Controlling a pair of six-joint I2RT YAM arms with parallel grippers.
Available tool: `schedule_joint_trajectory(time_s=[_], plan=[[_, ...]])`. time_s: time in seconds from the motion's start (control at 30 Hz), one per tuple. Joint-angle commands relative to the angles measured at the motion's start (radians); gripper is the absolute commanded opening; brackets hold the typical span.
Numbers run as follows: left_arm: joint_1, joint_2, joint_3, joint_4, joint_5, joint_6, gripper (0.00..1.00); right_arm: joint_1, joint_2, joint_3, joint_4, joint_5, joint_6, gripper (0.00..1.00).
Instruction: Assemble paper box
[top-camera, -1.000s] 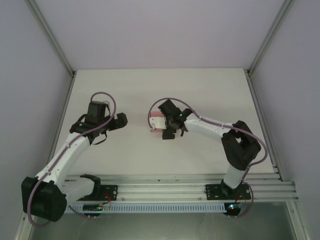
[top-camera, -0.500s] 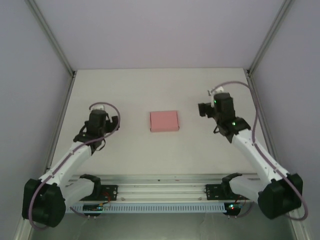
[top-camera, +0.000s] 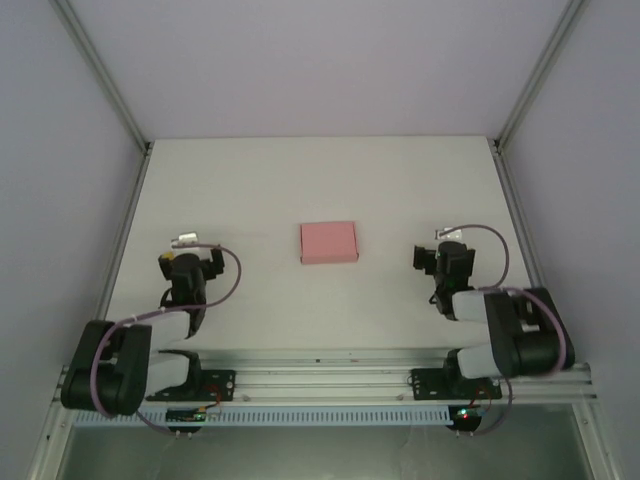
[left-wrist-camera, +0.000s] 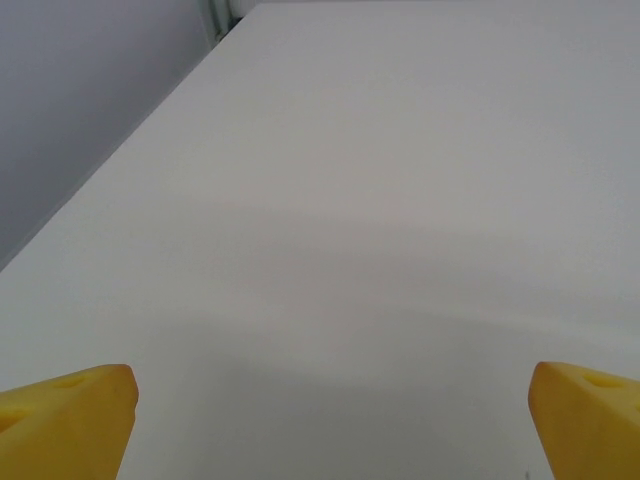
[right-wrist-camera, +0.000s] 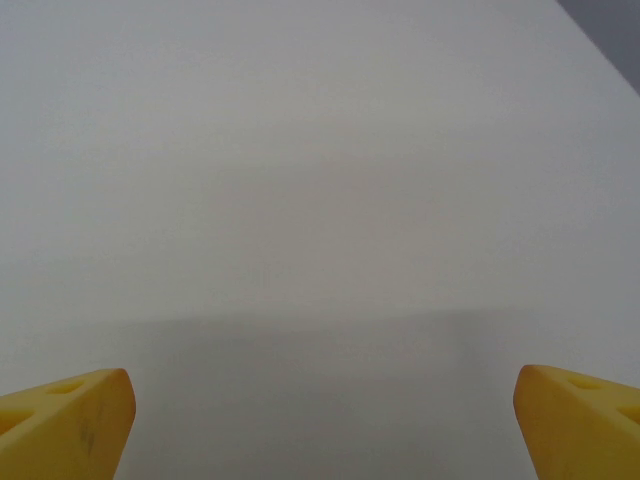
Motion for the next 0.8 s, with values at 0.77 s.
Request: schedule_joint_trajectory(time_s=[0.77], plan=[[0.140,0.303,0.152,0.244,0.224,0.046,0.99,-0.083,0.089,0.111,0.114,-0.118,0.004,0.99]])
